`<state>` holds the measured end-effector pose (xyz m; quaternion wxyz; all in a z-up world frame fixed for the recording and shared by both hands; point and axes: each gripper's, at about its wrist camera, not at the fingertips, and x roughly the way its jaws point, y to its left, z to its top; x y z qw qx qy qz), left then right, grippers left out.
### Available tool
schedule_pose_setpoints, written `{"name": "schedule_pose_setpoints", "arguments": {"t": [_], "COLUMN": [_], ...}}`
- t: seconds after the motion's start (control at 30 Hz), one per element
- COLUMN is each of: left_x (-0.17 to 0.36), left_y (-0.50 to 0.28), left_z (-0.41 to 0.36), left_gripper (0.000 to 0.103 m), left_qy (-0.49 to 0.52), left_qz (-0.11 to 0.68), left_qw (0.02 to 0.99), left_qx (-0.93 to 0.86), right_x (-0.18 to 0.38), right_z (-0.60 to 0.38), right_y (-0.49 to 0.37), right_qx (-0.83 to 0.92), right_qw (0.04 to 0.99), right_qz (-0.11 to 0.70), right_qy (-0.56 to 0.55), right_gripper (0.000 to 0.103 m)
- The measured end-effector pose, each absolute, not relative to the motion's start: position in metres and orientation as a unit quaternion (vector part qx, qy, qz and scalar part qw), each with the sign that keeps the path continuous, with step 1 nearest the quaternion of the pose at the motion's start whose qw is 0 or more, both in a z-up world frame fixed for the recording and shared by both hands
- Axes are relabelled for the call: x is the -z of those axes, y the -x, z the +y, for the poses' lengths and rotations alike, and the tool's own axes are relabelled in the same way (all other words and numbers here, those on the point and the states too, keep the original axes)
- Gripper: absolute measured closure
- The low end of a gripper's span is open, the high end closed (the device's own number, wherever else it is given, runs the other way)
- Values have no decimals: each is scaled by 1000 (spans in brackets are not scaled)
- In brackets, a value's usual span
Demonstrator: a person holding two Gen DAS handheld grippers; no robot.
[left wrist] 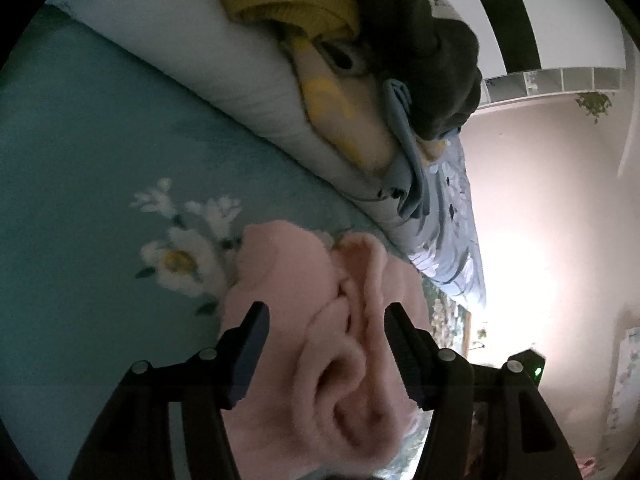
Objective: Fold clothes
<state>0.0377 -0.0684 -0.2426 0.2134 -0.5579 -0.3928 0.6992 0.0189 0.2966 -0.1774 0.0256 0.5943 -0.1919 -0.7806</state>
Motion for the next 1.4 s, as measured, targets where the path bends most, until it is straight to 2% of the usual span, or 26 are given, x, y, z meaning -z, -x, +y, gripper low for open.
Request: {"name": "schedule_pose_setpoints", "arguments": {"t": [0.1, 0.3, 0.47, 0.5, 0.57, 0.6, 0.63, 0.73, 0.9, 1.0, 1.13, 1.3, 1.37, 1.4], "left_x": [242, 251, 248, 245, 244, 245, 246, 239, 174, 144, 190, 265, 256, 250], "left_y": [-17, 13, 16, 18, 23, 23, 22, 15, -3, -16, -27, -49, -53, -55], "left_z": [-41, 21, 32, 36, 46, 51, 53, 49, 34, 14, -16, -50, -51, -52], "left_gripper": [39, 36, 38, 40, 57, 79, 87, 90, 91, 90, 90, 86, 81, 70], "left_qy": [574, 642, 626, 624, 635, 643, 648, 646, 601, 574, 612, 641, 624, 619], "left_qz": [-362, -248, -267, -258, -217, -195, -182, -197, -299, -323, -288, -352, -357, -350], "left_qw": [233, 233, 251, 254, 249, 241, 236, 234, 301, 322, 237, 174, 183, 185], "left_qx": [-696, -687, -689, -693, -698, -700, -700, -700, -677, -680, -698, -660, -670, -678], "right_x": [183, 189, 191, 191, 190, 189, 187, 181, 167, 150, 153, 180, 186, 187], "right_z": [303, 304, 312, 313, 316, 317, 319, 323, 332, 336, 326, 311, 309, 309], "right_y": [-15, -9, -11, -12, -14, -15, -16, -19, -24, -26, -24, -20, -19, -18], "right_qx": [779, 778, 776, 776, 776, 777, 777, 781, 787, 795, 790, 768, 765, 764], "right_qw": [29, 45, 49, 49, 48, 47, 47, 47, 52, 68, 87, 95, 93, 93], "right_qz": [-202, -209, -226, -229, -235, -238, -242, -250, -268, -283, -275, -266, -262, -259], "right_qy": [-593, -591, -586, -585, -583, -581, -579, -571, -554, -532, -541, -575, -581, -583], "right_gripper": [41, 41, 41, 41, 41, 41, 41, 41, 41, 41, 41, 41, 41, 41]}}
